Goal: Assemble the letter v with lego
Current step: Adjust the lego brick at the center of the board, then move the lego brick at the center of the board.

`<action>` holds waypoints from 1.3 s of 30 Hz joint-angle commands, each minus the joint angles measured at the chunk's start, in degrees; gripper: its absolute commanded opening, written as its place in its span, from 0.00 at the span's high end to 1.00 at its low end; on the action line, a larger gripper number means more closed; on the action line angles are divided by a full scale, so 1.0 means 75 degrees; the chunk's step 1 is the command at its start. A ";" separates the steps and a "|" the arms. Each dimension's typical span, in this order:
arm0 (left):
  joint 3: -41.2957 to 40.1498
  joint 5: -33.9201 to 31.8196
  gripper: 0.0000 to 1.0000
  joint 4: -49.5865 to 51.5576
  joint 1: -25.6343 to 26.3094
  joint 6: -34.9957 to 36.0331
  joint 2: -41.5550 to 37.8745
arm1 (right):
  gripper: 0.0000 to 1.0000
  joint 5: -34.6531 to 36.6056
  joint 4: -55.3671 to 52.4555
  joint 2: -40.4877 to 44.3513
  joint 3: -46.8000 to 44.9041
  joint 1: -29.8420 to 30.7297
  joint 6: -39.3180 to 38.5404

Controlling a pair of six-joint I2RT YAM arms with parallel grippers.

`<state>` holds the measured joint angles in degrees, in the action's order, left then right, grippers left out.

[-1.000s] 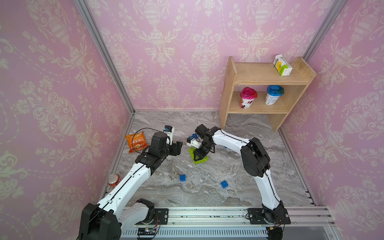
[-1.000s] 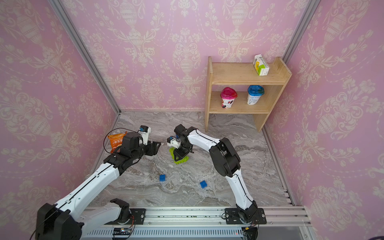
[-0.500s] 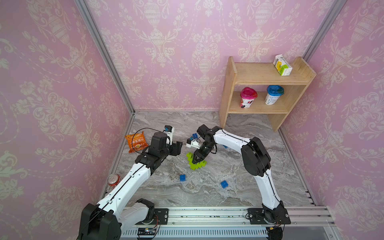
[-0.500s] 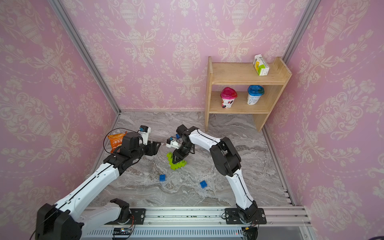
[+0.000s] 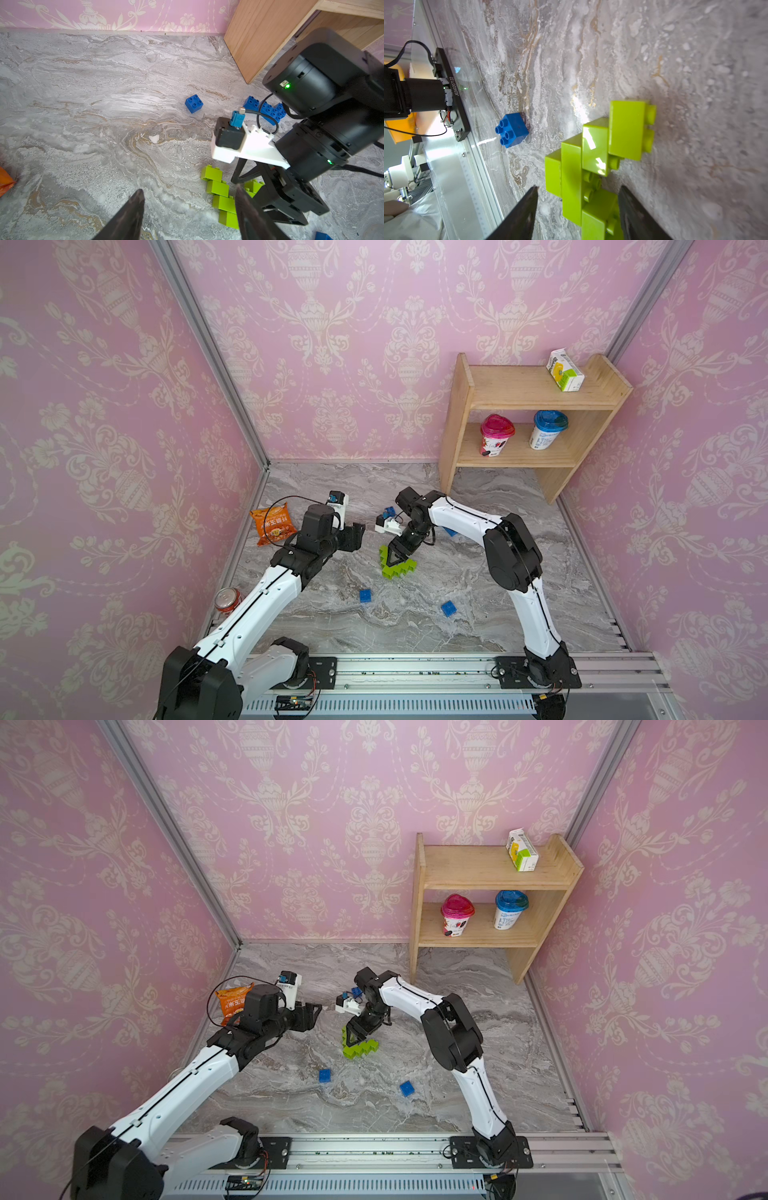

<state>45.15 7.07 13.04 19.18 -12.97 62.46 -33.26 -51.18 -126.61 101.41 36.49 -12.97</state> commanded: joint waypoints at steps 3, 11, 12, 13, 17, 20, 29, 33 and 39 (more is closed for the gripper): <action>0.0215 -0.0356 0.29 0.0258 -0.0133 -0.0079 0.0133 | 0.29 0.2233 0.0291 0.1810 -0.0891 0.0336 0.2072; 0.0555 -0.1187 0.25 0.0421 -0.0705 -0.0366 0.0292 | 0.12 0.5942 -0.0083 0.3240 -0.1664 0.2165 0.8212; 0.0533 -0.1262 0.26 0.0380 -0.0703 -0.0366 0.0263 | 0.10 0.5970 -0.0191 0.3096 -0.1542 0.2355 0.8740; 0.0484 -0.1322 0.26 0.0324 -0.0714 -0.0420 0.0225 | 0.09 0.6043 -0.0221 0.2926 -0.1417 0.2529 0.8987; 0.0225 -0.1630 0.29 0.0155 -0.0712 -0.0867 -0.0006 | 0.15 0.6401 -0.0414 0.2005 -0.0671 0.3085 1.0083; -0.0013 -0.1759 0.30 0.0046 -0.0717 -0.1105 -0.0275 | 0.24 0.6151 -0.0255 0.1430 -0.0383 0.3196 1.0685; -0.0371 -0.2249 0.29 0.0040 -0.0704 -0.1223 -0.0960 | 0.34 0.6262 0.0307 0.0733 -0.0343 0.3151 1.1441; -0.0371 -0.2104 0.29 -0.0006 -0.0700 -0.1247 -0.1028 | 0.34 0.6156 0.0395 0.0526 -0.0337 0.3080 1.1546; -0.0612 -0.1966 0.30 -0.0110 -0.0705 -0.1236 -0.1195 | 0.38 0.6180 0.0742 0.0496 -0.0758 0.2946 1.1737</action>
<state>42.54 -7.44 12.84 14.09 -21.17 54.74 11.88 -46.70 -122.48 97.27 59.13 72.79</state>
